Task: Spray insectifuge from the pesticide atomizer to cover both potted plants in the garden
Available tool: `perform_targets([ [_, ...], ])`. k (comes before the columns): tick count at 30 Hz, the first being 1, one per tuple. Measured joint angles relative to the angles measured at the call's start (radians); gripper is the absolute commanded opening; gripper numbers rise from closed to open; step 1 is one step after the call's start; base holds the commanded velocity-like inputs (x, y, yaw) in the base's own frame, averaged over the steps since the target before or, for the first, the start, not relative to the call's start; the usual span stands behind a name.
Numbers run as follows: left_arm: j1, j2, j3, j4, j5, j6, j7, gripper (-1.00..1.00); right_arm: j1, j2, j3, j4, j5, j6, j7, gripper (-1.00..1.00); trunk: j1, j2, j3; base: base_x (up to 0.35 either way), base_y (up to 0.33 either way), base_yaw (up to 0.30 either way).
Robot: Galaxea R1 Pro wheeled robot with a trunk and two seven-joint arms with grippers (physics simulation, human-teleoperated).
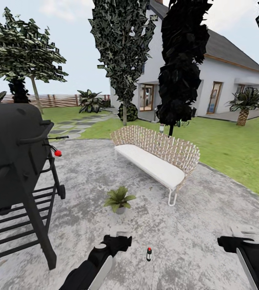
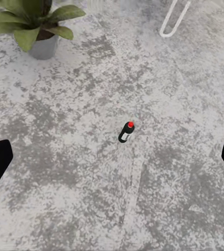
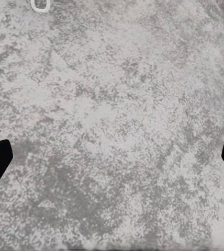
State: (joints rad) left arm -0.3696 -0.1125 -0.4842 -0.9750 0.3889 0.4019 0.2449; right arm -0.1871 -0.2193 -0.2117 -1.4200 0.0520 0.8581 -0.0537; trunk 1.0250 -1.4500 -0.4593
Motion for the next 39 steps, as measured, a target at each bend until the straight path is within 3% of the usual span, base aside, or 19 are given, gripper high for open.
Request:
perform_targets([
  [2,0.0,0.001,-0.001,-0.015,0.0,0.044,0.018,1.0,0.0,0.0,0.0,0.0,0.0,0.0,0.0,1.0,0.0,0.0,0.001,0.0,0.0,-0.269],
  [3,0.0,0.002,0.0,-0.018,-0.002,0.127,0.026,1.0,0.0,0.0,0.0,0.0,0.0,0.0,0.0,1.0,0.0,0.0,0.002,0.0,0.0,-0.27],
  [5,0.0,0.006,0.003,-0.022,0.0,0.156,0.022,1.0,0.0,0.0,0.0,0.001,0.0,-0.001,0.0,1.0,0.0,0.0,0.004,0.0,0.0,-0.271],
  [13,0.0,0.009,0.0,-0.006,-0.004,0.143,0.012,1.0,0.0,0.0,0.0,0.001,0.0,-0.001,0.0,1.0,0.0,0.0,0.009,0.042,0.032,-0.272],
  [24,0.0,0.01,0.001,-0.002,-0.004,0.143,0.011,1.0,0.0,0.004,0.001,0.001,0.0,-0.001,0.0,1.0,0.0,0.0,0.016,0.189,0.224,-0.273],
  [31,0.0,0.001,0.023,-0.034,0.013,0.152,0.027,1.0,0.0,0.003,0.002,0.001,0.0,0.001,0.0,1.0,0.0,0.0,0.021,0.017,0.035,-0.274],
  [34,0.0,0.001,0.026,-0.027,0.016,0.156,0.031,1.0,0.0,0.003,0.002,0.001,0.0,0.001,0.0,1.0,0.011,-0.021,0.013,0.001,0.001,-0.274],
  [36,-0.004,0.001,0.026,0.021,0.009,0.151,0.03,1.0,0.0,-0.001,0.002,0.001,0.0,-0.001,0.0,1.0,0.019,-0.035,0.008,0.0,0.0,-0.127],
  [37,-0.048,0.0,0.026,0.134,0.01,0.133,0.027,1.0,-0.015,-0.003,-0.002,0.002,-0.014,0.003,0.007,1.0,0.023,-0.042,0.005,0.0,0.0,-0.02],
  [39,-0.079,-0.001,0.026,0.209,0.013,0.101,0.022,1.0,-0.028,-0.002,-0.005,0.002,-0.02,0.023,0.007,1.0,0.031,-0.056,-0.001,0.0,0.0,-0.011],
])
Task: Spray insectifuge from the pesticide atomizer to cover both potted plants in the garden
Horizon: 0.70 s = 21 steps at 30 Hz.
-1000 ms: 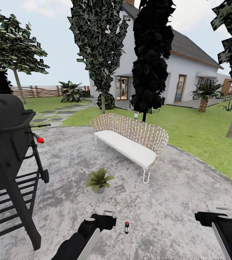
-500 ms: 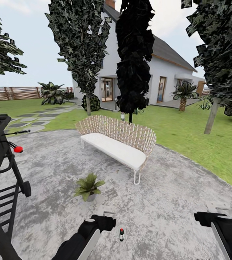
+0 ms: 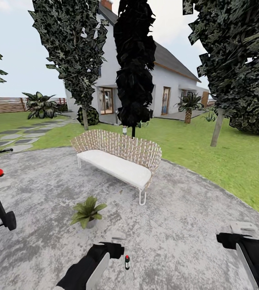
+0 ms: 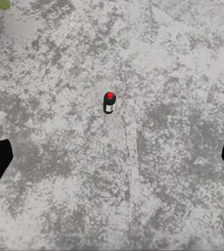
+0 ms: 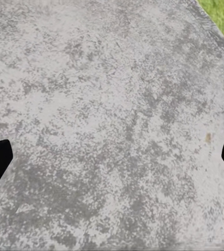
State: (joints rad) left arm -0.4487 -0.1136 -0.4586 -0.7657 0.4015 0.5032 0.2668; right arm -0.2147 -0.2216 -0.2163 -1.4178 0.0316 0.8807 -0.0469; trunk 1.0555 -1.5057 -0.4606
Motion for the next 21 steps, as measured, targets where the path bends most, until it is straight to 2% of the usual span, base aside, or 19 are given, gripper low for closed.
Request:
perform_targets([
  [2,-0.037,-0.001,0.0,0.089,0.004,-0.039,-0.026,1.0,-0.022,0.0,-0.003,0.002,-0.005,0.038,-0.001,1.0,0.008,-0.014,-0.006,0.0,0.0,-0.002],
  [3,-0.054,0.001,0.001,0.131,0.008,-0.07,-0.05,1.0,-0.037,0.007,0.004,0.006,-0.008,0.032,0.004,1.0,0.012,-0.021,-0.009,0.0,0.0,0.0],
  [6,-0.057,0.001,-0.001,0.134,0.004,-0.099,-0.055,1.0,-0.04,0.015,0.015,0.009,-0.007,0.017,0.005,1.0,0.023,-0.042,-0.019,0.0,0.0,0.0],
  [8,-0.057,0.0,-0.005,0.129,0.0,-0.102,-0.056,1.0,-0.04,0.023,0.02,0.011,-0.006,-0.021,0.004,1.0,0.031,-0.056,-0.025,0.0,0.0,0.0],
  [10,-0.057,-0.001,-0.009,0.126,-0.002,-0.103,-0.059,1.0,-0.039,0.028,0.009,0.013,-0.008,-0.059,0.009,1.0,0.038,-0.07,-0.031,0.0,0.0,0.0],
  [13,-0.057,-0.005,-0.01,0.126,-0.001,-0.098,-0.087,1.0,-0.039,0.034,-0.004,0.014,-0.01,-0.072,0.009,1.0,0.05,-0.091,-0.041,0.0,0.0,0.0],
  [17,-0.057,-0.007,-0.008,0.128,0.005,-0.087,-0.141,1.0,-0.038,0.04,-0.055,0.007,-0.01,-0.09,0.01,1.0,0.065,-0.119,-0.053,0.0,0.0,0.0],
  [18,-0.058,-0.001,-0.003,0.134,0.008,-0.039,-0.154,1.0,-0.04,0.035,-0.062,0.003,-0.007,-0.102,0.011,1.0,0.069,-0.126,-0.056,0.0,0.0,0.0],
  [21,-0.064,0.006,0.016,0.136,0.006,-0.016,-0.155,1.0,-0.04,0.034,-0.018,0.001,-0.007,-0.119,0.011,1.0,0.08,-0.147,-0.066,0.0,0.0,0.0],
])
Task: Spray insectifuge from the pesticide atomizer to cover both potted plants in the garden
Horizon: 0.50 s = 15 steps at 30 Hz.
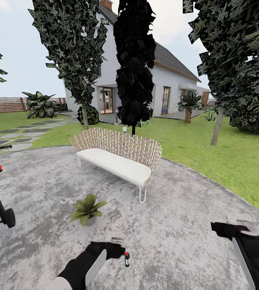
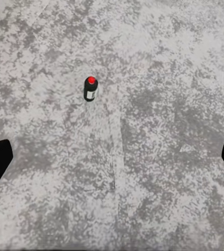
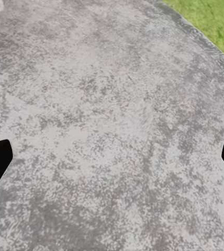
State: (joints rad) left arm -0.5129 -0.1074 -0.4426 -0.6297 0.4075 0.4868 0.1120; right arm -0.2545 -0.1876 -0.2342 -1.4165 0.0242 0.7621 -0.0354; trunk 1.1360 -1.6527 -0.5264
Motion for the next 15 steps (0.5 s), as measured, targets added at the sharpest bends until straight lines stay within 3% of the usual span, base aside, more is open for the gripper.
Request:
perform_targets([
  [4,-0.005,0.004,0.033,-0.002,-0.006,0.009,0.006,1.0,0.001,0.01,0.057,-0.001,0.002,-0.107,-0.004,1.0,0.015,-0.028,-0.013,0.0,0.0,-0.074],
  [6,-0.005,0.011,0.04,-0.004,-0.006,0.01,0.006,1.0,0.002,0.012,0.105,0.0,0.005,-0.125,-0.004,1.0,0.023,-0.042,-0.02,0.0,0.0,-0.229],
  [8,-0.006,0.04,0.05,-0.002,-0.004,0.005,0.001,1.0,0.002,0.012,0.178,0.0,0.008,-0.065,-0.004,1.0,0.031,-0.056,-0.026,0.0,0.0,-0.279],
  [9,-0.006,0.048,0.06,-0.001,-0.003,0.003,-0.002,1.0,0.002,0.012,0.19,0.0,0.01,-0.036,-0.003,1.0,0.035,-0.063,-0.029,0.0,0.0,-0.289],
  [15,-0.006,0.062,0.115,0.022,-0.003,-0.008,-0.018,1.0,0.001,0.004,0.209,-0.002,0.001,0.032,0.003,1.0,0.058,-0.105,-0.048,0.0,0.0,-0.296],
])
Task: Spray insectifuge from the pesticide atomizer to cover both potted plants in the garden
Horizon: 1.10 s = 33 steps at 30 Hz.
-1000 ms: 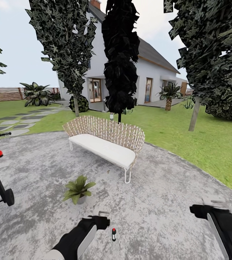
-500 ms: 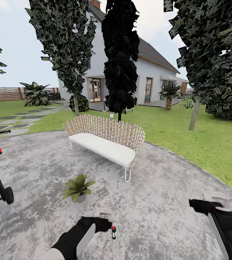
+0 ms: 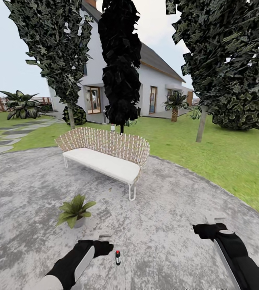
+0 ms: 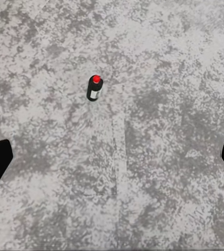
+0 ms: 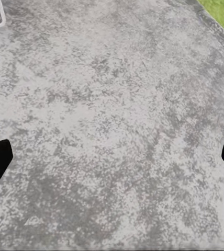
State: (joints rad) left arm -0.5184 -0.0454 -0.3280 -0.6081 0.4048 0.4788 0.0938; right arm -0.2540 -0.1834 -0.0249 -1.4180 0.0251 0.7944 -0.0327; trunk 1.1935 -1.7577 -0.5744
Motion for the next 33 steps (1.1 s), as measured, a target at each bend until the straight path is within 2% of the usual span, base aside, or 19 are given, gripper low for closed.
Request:
perform_targets([
  [2,0.0,0.0,0.002,0.006,0.0,-0.014,-0.009,1.0,0.0,-0.001,-0.001,-0.001,0.0,0.0,0.0,1.0,0.008,-0.014,-0.006,0.0,0.0,-0.299],
  [4,0.0,0.003,0.012,0.037,0.0,-0.097,-0.018,1.0,-0.001,-0.002,-0.058,-0.001,0.0,0.028,0.02,1.0,0.015,-0.028,-0.013,0.0,0.0,-0.299],
  [5,0.0,0.003,0.016,0.043,0.0,-0.114,-0.019,1.0,-0.001,-0.002,-0.07,-0.001,-0.001,0.034,0.024,1.0,0.019,-0.035,-0.016,0.0,0.0,-0.299],
  [10,0.0,0.005,0.026,0.049,0.001,-0.129,-0.02,1.0,-0.003,-0.002,-0.08,-0.001,-0.002,0.039,0.028,1.0,0.038,-0.07,-0.031,0.0,0.0,-0.299],
  [14,0.0,0.005,0.096,0.05,0.002,-0.131,-0.022,1.0,-0.005,-0.002,-0.081,-0.001,-0.001,0.04,0.028,1.0,0.054,-0.098,-0.044,0.0,0.0,-0.299],
  [18,0.0,0.005,0.125,0.05,0.002,-0.132,-0.024,1.0,-0.005,-0.002,-0.081,-0.001,-0.001,0.04,0.028,1.0,0.069,-0.126,-0.056,0.0,0.0,-0.299],
  [28,-0.001,-0.004,0.134,0.013,0.006,-0.117,-0.028,1.0,-0.005,-0.001,-0.081,-0.001,-0.001,0.04,0.028,1.0,0.107,-0.196,-0.088,0.0,0.0,-0.299],
  [33,0.0,0.002,0.129,0.024,-0.004,-0.136,-0.026,1.0,-0.005,-0.001,-0.081,-0.001,-0.001,0.04,0.028,1.0,0.107,-0.196,-0.088,0.0,0.041,-0.299],
])
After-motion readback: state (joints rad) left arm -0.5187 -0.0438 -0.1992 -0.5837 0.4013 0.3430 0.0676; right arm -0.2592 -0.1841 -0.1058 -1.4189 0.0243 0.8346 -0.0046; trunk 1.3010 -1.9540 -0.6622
